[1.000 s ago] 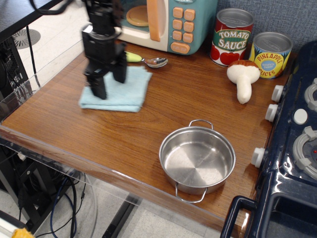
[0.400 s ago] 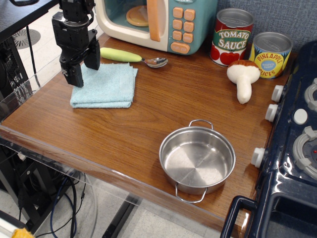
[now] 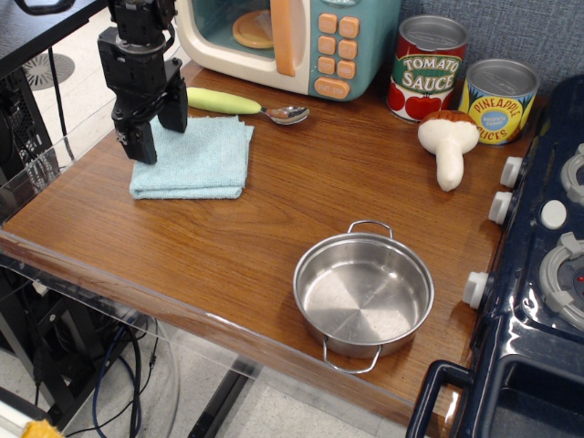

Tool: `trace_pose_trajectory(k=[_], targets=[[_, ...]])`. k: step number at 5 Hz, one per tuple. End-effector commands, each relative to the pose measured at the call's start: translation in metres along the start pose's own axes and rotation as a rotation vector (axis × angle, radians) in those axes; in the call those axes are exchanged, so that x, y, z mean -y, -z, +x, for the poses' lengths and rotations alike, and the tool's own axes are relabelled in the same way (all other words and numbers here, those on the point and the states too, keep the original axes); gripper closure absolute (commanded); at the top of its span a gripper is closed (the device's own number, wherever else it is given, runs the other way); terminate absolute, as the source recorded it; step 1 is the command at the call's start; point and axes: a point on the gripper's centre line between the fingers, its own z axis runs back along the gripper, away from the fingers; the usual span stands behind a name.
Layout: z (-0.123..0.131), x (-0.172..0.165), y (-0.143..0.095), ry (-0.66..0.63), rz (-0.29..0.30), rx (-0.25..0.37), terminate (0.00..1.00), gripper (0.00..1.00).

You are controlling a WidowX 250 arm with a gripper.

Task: Move the towel a little to the left

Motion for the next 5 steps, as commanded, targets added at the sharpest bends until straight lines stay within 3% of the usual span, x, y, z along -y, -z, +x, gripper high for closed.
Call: trace_pose_trajectory(k=[1, 2, 4, 5], targets=[[0.000, -0.002, -0.084, -0.003, -0.190, -0.020, 0.00, 0.00], [-0.002, -0.006, -0.099, -0.009, -0.243, -0.047, 0.00, 0.00], [-0.002, -0.006, -0.099, -0.009, -0.243, -0.047, 0.00, 0.00], [-0.002, -0.006, -0.099, -0.009, -0.243, -0.047, 1.00, 0.00]])
